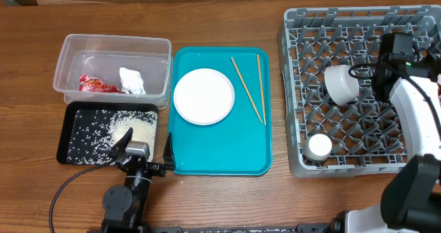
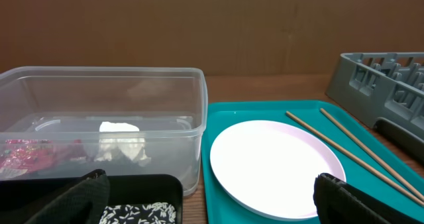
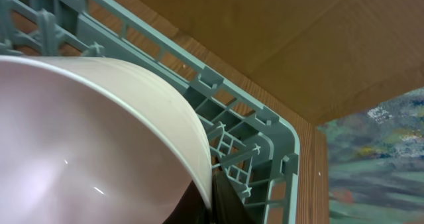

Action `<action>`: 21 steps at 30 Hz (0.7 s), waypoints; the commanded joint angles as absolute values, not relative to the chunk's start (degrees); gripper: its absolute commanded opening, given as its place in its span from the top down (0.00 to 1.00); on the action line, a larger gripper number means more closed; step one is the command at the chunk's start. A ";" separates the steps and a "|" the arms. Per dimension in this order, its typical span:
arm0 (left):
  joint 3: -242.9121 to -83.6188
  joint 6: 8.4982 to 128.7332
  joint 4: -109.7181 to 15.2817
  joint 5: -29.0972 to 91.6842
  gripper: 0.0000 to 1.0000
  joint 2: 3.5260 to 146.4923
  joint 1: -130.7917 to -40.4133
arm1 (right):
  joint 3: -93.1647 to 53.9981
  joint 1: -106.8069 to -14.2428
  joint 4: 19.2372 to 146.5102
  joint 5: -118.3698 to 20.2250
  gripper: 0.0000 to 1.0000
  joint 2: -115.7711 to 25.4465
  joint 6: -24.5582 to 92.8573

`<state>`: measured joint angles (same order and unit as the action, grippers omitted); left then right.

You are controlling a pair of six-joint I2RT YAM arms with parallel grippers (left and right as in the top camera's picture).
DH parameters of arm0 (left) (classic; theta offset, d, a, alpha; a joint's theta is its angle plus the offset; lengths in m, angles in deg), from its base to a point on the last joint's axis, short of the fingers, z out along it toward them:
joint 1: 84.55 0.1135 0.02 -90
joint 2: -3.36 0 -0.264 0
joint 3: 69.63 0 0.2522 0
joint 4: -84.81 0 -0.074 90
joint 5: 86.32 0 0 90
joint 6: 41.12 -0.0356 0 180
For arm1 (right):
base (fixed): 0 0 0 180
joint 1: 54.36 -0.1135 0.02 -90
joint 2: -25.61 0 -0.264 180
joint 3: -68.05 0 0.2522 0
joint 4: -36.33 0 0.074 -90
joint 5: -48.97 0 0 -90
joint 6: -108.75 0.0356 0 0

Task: Sort waste into correct bins and load items into the dishwasher
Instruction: 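Place the pink bowl tilted in the dish rack and release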

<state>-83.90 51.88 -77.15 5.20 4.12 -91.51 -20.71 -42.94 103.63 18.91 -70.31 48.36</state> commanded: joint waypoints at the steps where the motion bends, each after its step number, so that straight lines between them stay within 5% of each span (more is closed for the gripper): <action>1: -83.64 52.30 -77.13 5.20 0.00 3.61 -91.12 | -20.88 -42.18 101.51 20.12 0.96 -73.98 44.75; 21: -83.64 52.30 -77.13 5.20 0.00 3.61 -91.12 | -20.86 -50.88 97.24 24.33 0.96 -78.13 40.75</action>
<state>-83.90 51.88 -77.15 5.20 4.12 -91.51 -20.71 -49.26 96.87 25.49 -77.91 41.19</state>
